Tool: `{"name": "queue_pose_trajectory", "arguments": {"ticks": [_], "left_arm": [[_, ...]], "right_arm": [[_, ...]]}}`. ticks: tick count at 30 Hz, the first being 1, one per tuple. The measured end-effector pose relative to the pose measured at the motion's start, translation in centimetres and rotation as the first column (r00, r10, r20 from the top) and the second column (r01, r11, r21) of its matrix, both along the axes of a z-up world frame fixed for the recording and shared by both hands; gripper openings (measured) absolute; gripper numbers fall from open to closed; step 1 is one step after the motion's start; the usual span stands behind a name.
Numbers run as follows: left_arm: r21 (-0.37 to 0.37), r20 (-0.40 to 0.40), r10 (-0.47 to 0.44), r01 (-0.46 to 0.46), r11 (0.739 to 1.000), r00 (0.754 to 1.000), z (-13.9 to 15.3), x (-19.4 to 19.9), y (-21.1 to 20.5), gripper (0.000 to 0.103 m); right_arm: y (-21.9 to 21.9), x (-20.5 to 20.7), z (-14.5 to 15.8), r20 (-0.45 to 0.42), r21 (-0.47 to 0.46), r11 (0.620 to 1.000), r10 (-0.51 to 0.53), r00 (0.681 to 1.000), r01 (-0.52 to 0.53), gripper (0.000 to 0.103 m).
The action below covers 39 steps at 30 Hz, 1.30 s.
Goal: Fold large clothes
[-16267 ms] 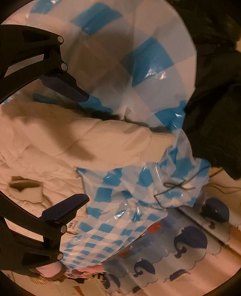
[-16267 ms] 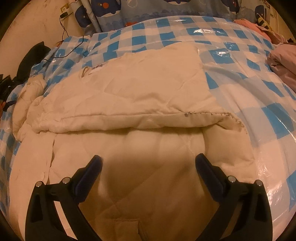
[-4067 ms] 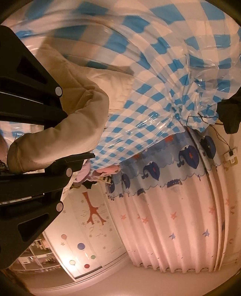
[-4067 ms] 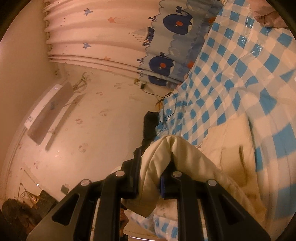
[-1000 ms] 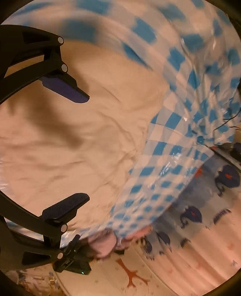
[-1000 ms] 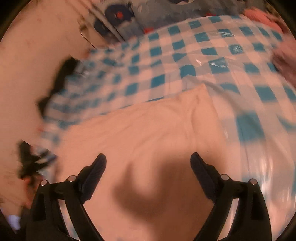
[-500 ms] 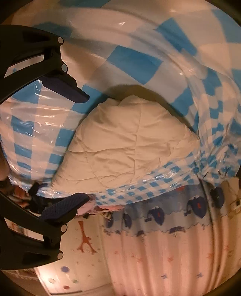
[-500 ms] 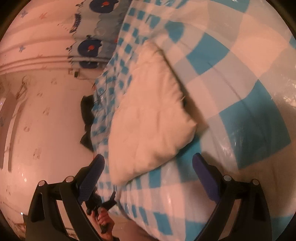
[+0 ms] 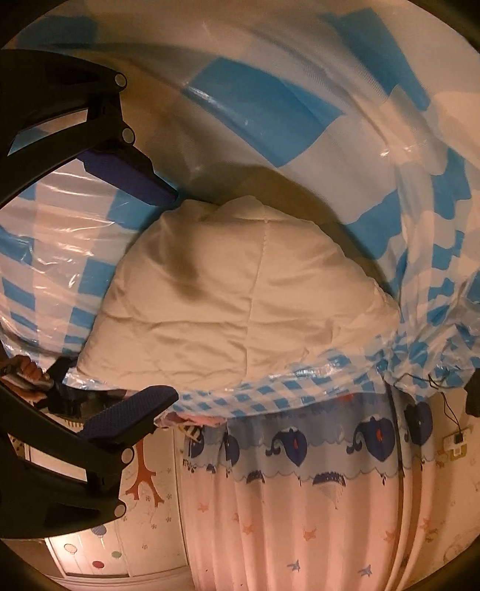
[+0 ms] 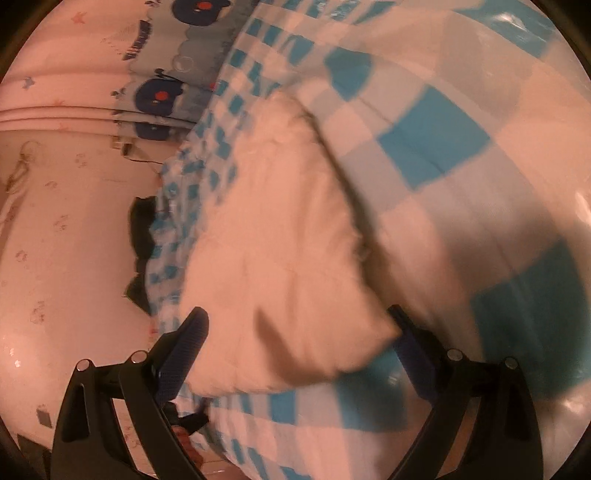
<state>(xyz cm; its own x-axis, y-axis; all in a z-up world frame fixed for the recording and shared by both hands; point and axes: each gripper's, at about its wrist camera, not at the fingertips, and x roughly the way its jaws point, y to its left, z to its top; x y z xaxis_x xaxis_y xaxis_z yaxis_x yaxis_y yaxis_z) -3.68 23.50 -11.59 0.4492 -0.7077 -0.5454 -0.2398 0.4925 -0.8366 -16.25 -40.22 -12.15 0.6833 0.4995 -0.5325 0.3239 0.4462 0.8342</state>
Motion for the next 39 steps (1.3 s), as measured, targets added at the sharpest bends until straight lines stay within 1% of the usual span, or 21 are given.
{"name": "queue_pose_trajectory", "arguments": {"ticks": [2,5,7,9,10,11,12,13,14,15,18,20,25,28,30,31,32,34,35,37,39], "left_arm": [[0.021,-0.003,0.002,-0.002,1.000,1.000,-0.2,0.4,-0.3,0.094],[0.075,0.006,0.017,-0.017,0.997,1.000,-0.2,1.0,-0.7,0.094],[0.116,0.021,0.031,-0.033,0.993,0.999,-0.2,1.6,-1.0,0.094],[0.134,0.017,0.029,-0.031,0.990,0.999,-0.5,2.2,-1.3,0.094],[0.152,0.009,0.018,-0.019,0.988,1.000,-0.5,2.6,-1.7,0.094],[0.163,0.007,0.013,-0.014,0.987,1.000,-0.5,2.9,-1.9,0.086],[0.192,-0.008,0.012,-0.010,0.981,1.000,-0.4,3.3,-2.2,0.068],[0.214,-0.025,0.010,-0.004,0.977,1.000,-0.4,3.6,-2.3,0.061],[0.207,-0.028,0.007,-0.001,0.978,1.000,-0.3,3.8,-2.3,0.046],[0.209,-0.026,-0.001,0.006,0.978,1.000,0.2,4.0,-2.2,0.038],[0.230,0.018,-0.035,0.030,0.973,0.999,2.2,4.0,-2.4,0.028],[0.216,0.054,-0.060,0.047,0.975,0.997,4.0,3.4,-2.4,0.026],[0.190,0.107,-0.112,0.090,0.978,0.988,8.0,0.1,-2.2,0.025],[0.166,0.105,-0.134,0.115,0.979,0.985,8.6,-3.8,-1.4,0.027],[0.183,0.077,-0.149,0.133,0.974,0.986,7.4,-5.8,-1.2,0.041],[0.190,0.047,-0.151,0.140,0.972,0.987,6.1,-6.5,-1.0,0.045],[0.163,0.001,-0.136,0.134,0.977,0.991,4.3,-6.9,-0.6,0.051],[0.123,-0.037,-0.089,0.093,0.988,0.995,2.2,-7.3,0.1,0.056],[0.121,-0.037,-0.070,0.074,0.990,0.997,1.6,-7.3,0.4,0.058],[0.140,-0.028,-0.055,0.058,0.988,0.998,1.4,-7.2,0.2,0.063],[0.189,-0.009,-0.048,0.048,0.981,0.999,1.5,-6.9,-0.2,0.066]], "right_arm": [[0.3,0.2,0.4,0.029,-0.004,1.000,0.001,1.000,-0.001,0.092],[0.7,0.7,0.0,0.009,-0.035,0.999,0.020,1.000,-0.020,0.090],[0.7,0.5,-0.5,-0.007,-0.046,0.999,0.016,1.000,-0.017,0.077],[0.1,0.6,-0.9,-0.017,-0.035,0.999,-0.002,1.000,0.002,0.047],[-0.3,0.5,-1.0,-0.019,-0.030,1.000,-0.009,1.000,0.008,0.041],[-0.5,0.4,-1.0,-0.015,-0.027,1.000,-0.007,1.000,0.007,0.035],[-0.6,0.4,-0.8,-0.008,-0.036,0.999,0.000,1.000,-0.001,0.032],[-0.5,0.4,-0.4,-0.003,-0.050,0.999,0.007,1.000,-0.007,0.031],[-0.3,0.4,0.3,0.011,-0.077,0.997,0.019,1.000,-0.018,0.029],[-0.1,0.4,0.9,0.022,-0.093,0.995,0.025,0.999,-0.023,0.028],[0.1,0.2,2.9,0.074,-0.103,0.995,0.027,0.997,-0.020,0.025],[0.2,-0.4,4.4,0.111,-0.099,0.995,0.029,0.993,-0.018,0.023],[0.6,-4.4,8.2,0.194,-0.099,0.994,0.056,0.979,-0.038,0.023],[0.9,-9.4,9.0,0.213,-0.092,0.995,0.067,0.975,-0.048,0.023],[1.3,-11.6,7.9,0.170,-0.093,0.993,0.089,0.981,-0.074,0.025],[1.4,-12.4,6.8,0.126,-0.100,0.992,0.087,0.988,-0.074,0.027],[1.3,-12.8,5.7,0.092,-0.098,0.993,0.077,0.993,-0.068,0.032],[0.7,-13.2,3.5,0.059,-0.039,0.999,0.037,0.998,-0.035,0.042],[0.5,-13.2,2.9,0.053,-0.030,0.999,0.020,0.998,-0.019,0.047],[0.5,-12.6,2.2,0.058,-0.002,1.000,0.007,0.998,-0.007,0.047],[0.7,-11.9,2.2,0.070,-0.001,1.000,0.004,0.998,-0.004,0.045]]}}
